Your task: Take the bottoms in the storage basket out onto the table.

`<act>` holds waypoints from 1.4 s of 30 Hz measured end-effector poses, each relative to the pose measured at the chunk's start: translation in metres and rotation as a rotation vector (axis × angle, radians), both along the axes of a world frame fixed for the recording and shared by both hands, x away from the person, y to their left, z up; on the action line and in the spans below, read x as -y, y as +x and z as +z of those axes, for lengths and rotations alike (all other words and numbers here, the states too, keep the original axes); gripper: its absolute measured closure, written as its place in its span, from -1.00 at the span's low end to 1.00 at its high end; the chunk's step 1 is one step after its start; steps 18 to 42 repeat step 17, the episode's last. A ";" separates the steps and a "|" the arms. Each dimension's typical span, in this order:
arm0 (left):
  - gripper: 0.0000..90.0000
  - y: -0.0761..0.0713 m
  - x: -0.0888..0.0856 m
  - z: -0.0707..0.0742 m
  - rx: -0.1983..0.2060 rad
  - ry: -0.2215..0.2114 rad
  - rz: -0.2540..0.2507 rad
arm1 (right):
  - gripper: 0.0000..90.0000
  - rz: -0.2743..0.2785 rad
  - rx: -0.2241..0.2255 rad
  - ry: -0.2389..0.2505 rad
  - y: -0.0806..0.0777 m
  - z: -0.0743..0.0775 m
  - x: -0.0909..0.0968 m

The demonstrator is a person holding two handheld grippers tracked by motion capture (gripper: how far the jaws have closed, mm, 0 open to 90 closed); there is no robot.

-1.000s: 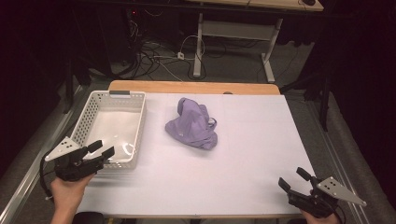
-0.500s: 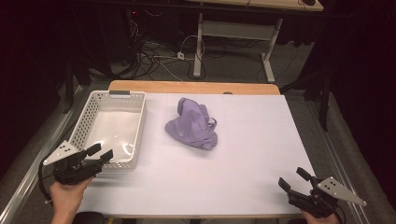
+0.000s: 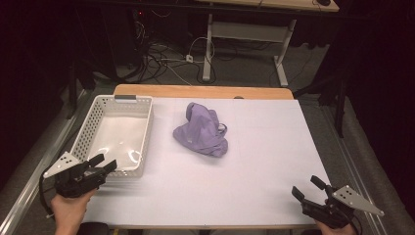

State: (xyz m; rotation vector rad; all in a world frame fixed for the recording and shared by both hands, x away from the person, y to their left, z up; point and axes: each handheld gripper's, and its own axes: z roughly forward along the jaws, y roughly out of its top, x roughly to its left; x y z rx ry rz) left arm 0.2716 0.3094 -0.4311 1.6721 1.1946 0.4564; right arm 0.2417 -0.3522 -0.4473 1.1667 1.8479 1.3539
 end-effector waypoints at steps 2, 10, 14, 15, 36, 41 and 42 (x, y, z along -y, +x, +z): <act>-0.11 -0.001 0.000 -0.002 0.000 0.003 0.003 | -0.56 0.000 -0.001 0.000 0.000 0.000 0.000; -0.11 -0.002 0.002 -0.005 -0.004 0.004 0.002 | -0.56 0.002 0.002 -0.004 0.000 0.000 0.000; -0.11 -0.002 0.004 -0.006 -0.005 0.004 -0.003 | -0.56 0.002 0.002 -0.004 0.000 0.000 0.000; -0.11 -0.002 0.005 -0.007 -0.006 0.004 -0.005 | -0.56 0.002 0.002 -0.004 0.000 0.000 0.000; -0.11 -0.002 0.005 -0.007 -0.006 0.005 -0.007 | -0.56 0.002 0.003 -0.004 0.000 0.000 0.000; -0.11 -0.002 0.005 -0.007 -0.006 0.005 -0.007 | -0.56 0.002 0.003 -0.004 0.000 0.000 0.000; -0.11 -0.002 0.005 -0.007 -0.006 0.005 -0.007 | -0.56 0.002 0.003 -0.004 0.000 0.000 0.000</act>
